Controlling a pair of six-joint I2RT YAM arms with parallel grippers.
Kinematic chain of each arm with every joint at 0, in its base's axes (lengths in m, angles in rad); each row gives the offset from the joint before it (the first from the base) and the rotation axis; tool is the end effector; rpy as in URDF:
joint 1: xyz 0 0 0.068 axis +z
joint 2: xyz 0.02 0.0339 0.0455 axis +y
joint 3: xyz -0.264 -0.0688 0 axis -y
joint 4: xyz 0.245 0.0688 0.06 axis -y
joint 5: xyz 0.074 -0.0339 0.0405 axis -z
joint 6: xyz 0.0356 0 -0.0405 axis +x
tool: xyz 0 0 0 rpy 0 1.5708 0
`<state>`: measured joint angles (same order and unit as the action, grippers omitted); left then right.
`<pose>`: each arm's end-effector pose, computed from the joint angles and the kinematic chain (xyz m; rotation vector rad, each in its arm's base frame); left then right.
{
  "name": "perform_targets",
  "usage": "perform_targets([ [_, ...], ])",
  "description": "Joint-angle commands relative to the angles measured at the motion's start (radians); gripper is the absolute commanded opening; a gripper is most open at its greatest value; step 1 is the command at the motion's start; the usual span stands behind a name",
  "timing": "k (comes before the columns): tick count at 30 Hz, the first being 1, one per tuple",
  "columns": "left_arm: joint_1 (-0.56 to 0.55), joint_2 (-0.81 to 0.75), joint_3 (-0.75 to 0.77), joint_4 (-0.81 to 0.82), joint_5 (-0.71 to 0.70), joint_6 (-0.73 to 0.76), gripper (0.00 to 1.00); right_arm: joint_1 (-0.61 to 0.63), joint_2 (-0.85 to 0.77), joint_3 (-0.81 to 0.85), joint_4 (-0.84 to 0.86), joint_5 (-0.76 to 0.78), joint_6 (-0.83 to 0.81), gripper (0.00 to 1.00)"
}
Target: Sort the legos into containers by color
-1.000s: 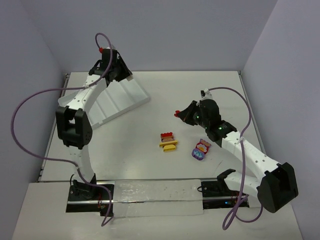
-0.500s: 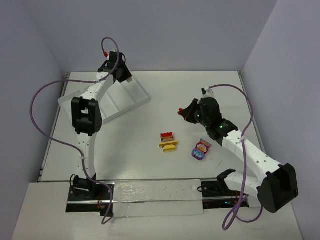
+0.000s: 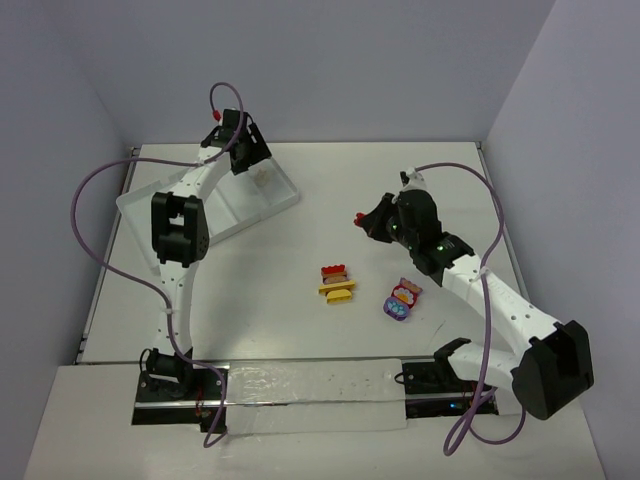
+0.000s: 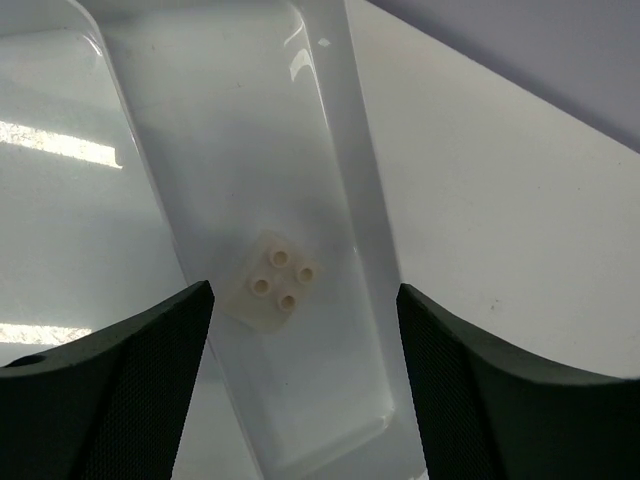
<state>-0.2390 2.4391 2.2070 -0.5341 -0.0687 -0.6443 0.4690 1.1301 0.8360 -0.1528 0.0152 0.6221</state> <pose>0.5375 -0.1285 0.2102 -0.5093 2.3072 -0.3563 0.2305 0.1162 0.2913 0.1693 2.0771 0.6674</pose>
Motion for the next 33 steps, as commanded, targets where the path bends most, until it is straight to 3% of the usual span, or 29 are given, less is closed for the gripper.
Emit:
perform_targets([
  [1,0.007,-0.119,-0.006,0.016,0.038,0.049,0.82,0.005,0.027,0.067,0.004,-0.072,-0.050,0.00],
  [10,-0.065,-0.473,-0.337,0.106,0.205,0.183,0.82,0.005,0.058,0.097,-0.020,-0.200,-0.077,0.00],
  [12,-0.084,-0.555,-0.393,0.092,0.230,0.264,0.87,0.002,0.073,0.121,-0.037,-0.284,-0.076,0.00],
  [14,-0.088,-0.641,-0.499,0.108,0.307,0.301,0.98,-0.001,0.103,0.166,-0.083,-0.343,-0.064,0.00],
  [16,-0.088,-0.711,-0.631,0.142,0.373,0.337,0.99,-0.013,0.150,0.216,-0.127,-0.440,-0.047,0.00],
  [20,-0.089,-0.843,-0.841,0.221,0.431,0.344,0.99,-0.024,0.207,0.266,-0.133,-0.615,-0.016,0.00],
  [26,-0.086,-1.039,-1.054,0.332,0.490,0.305,0.96,-0.029,0.255,0.283,-0.121,-0.612,0.005,0.00],
  [30,-0.095,-1.148,-1.228,0.486,0.745,0.302,0.95,-0.029,0.280,0.255,-0.016,-0.715,0.089,0.00],
  [33,-0.113,-1.186,-1.262,0.516,0.724,0.297,0.96,-0.029,0.293,0.255,-0.003,-0.723,0.105,0.00],
])
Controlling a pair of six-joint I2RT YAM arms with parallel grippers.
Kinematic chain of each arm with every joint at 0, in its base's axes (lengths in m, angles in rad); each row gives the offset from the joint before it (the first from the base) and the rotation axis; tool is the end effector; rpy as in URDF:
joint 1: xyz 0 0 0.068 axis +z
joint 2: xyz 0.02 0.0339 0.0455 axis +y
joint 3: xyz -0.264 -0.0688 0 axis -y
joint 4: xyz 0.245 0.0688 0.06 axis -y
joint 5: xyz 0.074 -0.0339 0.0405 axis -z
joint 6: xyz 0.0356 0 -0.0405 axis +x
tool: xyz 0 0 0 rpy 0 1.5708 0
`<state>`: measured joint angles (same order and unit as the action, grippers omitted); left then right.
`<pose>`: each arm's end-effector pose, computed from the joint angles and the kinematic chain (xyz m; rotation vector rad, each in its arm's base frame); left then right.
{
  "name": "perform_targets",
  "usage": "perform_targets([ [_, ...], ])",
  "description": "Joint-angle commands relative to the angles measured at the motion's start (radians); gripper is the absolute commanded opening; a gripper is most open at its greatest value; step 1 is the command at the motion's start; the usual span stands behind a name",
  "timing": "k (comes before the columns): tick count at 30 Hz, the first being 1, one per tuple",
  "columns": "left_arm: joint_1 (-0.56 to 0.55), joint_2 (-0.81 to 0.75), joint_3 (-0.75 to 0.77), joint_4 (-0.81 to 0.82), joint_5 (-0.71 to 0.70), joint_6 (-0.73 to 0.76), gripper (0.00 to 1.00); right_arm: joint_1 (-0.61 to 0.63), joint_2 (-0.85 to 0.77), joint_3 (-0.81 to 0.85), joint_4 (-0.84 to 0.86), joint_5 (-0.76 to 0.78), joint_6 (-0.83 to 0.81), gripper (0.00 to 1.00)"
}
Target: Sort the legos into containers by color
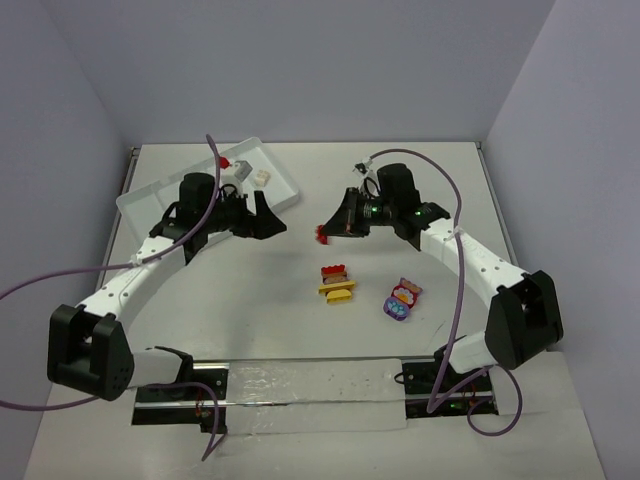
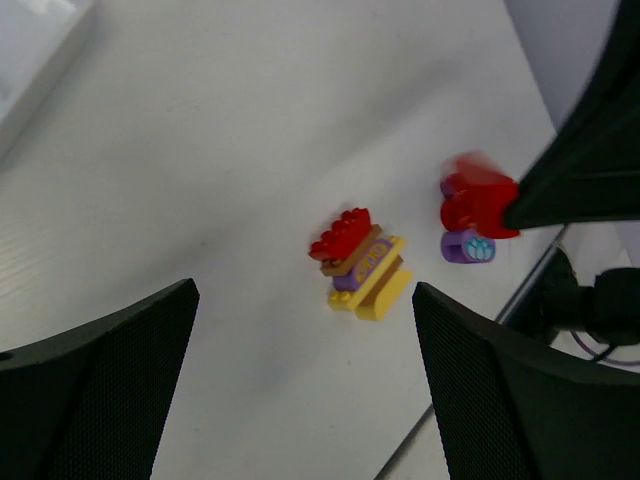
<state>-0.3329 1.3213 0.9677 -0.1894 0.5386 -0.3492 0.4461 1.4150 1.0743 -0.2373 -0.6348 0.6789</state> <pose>0.2728 -0.1136 0.2867 0.3181 2.1574 -0.9673 0.2760 0.1554 0.2929 -0.1388 2.3224 1.2982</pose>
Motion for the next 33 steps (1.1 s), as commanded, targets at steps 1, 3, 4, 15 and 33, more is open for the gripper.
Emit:
perform_targets([
  [1,-0.020,-0.073,-0.023,0.170,0.102,-0.009,0.96,-0.006,0.011,0.025,0.059,-0.056,0.040,0.00],
  [3,-0.020,-0.077,-0.025,0.168,0.085,-0.030,0.96,-0.006,0.021,0.037,0.029,-0.024,0.022,0.00],
  [4,-0.020,-0.082,-0.027,0.174,0.103,-0.040,0.96,-0.005,0.023,0.039,0.031,-0.027,0.015,0.00],
  [15,-0.018,-0.142,-0.060,0.202,-0.046,-0.142,0.94,0.014,0.084,0.026,0.059,-0.002,0.007,0.00],
  [33,0.022,-0.140,-0.001,-0.111,-0.623,-0.297,0.92,0.320,0.515,0.351,-0.127,0.362,-0.083,0.35],
])
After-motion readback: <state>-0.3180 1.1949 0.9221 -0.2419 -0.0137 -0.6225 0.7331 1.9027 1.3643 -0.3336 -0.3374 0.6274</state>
